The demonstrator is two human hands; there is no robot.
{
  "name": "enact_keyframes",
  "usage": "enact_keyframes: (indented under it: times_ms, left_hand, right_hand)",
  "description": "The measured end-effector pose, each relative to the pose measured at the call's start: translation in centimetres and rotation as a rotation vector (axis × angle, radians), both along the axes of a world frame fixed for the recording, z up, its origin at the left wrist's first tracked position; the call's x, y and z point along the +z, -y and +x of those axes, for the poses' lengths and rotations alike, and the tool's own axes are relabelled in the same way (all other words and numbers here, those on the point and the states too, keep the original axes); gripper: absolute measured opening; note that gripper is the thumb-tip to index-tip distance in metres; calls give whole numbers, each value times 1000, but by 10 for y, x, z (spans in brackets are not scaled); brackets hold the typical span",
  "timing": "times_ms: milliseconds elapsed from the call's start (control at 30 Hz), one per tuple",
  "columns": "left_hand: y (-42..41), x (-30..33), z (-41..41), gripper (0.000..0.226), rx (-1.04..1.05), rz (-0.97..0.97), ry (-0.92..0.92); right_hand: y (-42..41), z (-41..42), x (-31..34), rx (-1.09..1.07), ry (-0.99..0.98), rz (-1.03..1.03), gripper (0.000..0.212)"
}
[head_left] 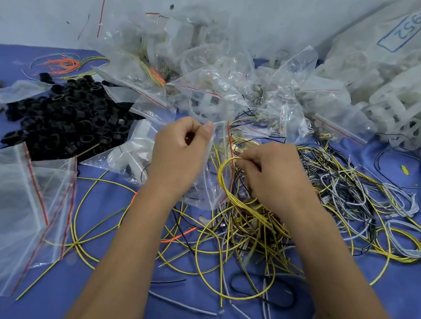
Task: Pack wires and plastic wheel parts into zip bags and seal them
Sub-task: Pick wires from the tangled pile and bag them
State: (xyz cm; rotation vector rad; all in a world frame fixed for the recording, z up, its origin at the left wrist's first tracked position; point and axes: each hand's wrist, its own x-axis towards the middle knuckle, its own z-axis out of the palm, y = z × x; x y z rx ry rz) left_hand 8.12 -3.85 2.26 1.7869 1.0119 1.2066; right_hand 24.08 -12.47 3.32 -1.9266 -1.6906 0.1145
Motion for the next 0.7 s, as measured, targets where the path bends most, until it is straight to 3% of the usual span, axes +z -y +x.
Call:
enact_keyframes:
  times_ms: [133, 233, 433, 567, 700]
  left_hand:
    - [3, -4, 1, 38, 24, 103, -75]
    - [8, -2, 4, 36, -57, 151, -125]
    - [20, 0, 14, 28, -137, 255, -185]
    - [24, -2, 18, 29, -139, 267, -160]
    - [24, 1, 18, 30, -104, 260, -106]
  right_hand:
    - [5, -4, 7, -51, 202, -19, 25]
    - [4, -8, 9, -47, 196, 42, 27]
    - [-5, -16, 2, -82, -201, 81, 28]
    - [-2, -20, -1, -187, -647, 219, 15]
    - [-2, -22, 0, -29, -695, 166, 14]
